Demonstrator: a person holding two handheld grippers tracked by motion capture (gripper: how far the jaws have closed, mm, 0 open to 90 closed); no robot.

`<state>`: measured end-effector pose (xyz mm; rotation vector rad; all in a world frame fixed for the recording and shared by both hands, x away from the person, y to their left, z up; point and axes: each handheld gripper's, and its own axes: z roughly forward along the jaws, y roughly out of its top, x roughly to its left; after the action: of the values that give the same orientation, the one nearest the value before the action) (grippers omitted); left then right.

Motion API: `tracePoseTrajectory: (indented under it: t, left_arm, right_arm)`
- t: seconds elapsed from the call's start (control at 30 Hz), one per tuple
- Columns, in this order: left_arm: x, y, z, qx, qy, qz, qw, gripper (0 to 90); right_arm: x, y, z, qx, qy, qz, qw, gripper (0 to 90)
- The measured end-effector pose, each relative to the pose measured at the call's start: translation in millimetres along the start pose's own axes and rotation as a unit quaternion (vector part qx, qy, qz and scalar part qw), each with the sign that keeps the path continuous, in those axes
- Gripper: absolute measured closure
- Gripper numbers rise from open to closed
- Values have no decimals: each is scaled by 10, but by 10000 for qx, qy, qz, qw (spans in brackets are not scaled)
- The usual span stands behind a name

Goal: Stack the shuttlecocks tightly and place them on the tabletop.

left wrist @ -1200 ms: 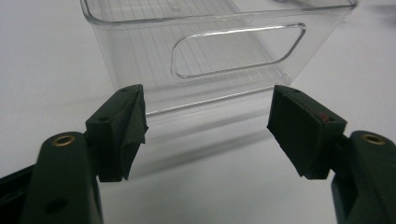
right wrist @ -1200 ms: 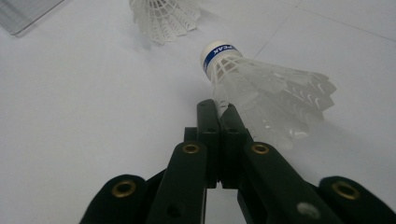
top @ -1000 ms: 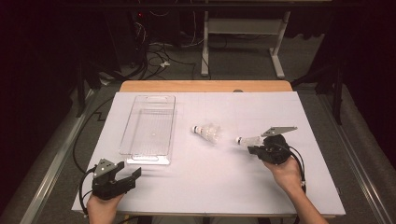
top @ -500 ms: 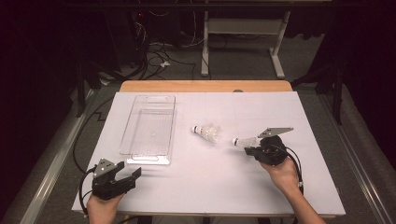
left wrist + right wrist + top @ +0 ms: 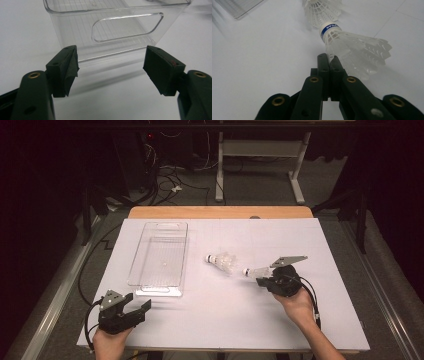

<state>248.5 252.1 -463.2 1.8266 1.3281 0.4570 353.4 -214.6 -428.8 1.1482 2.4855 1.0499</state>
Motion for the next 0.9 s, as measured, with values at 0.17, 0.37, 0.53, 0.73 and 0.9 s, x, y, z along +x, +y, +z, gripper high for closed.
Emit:
tracePoseTrajectory:
  t: [0.17,0.37,0.53,0.73,0.9]
  left_arm:
    - [0,1,0,5,0,7,10000,289]
    - [0,1,1,10,-7,10,10000,289]
    - [-1,1,0,7,-1,10,10000,289]
    - [0,1,0,6,-7,12,10000,289]
    - [-1,1,-1,5,-4,14,10000,290]
  right_arm:
    - [17,14,18,11,27,-38,10000,900]
    - [32,31,34,-6,51,-43,10000,900]
    - [65,63,52,-10,83,-74,9999,900]
    - [104,100,92,8,107,-130,9999,900]
    - [118,127,131,-6,130,-133,9998,900]
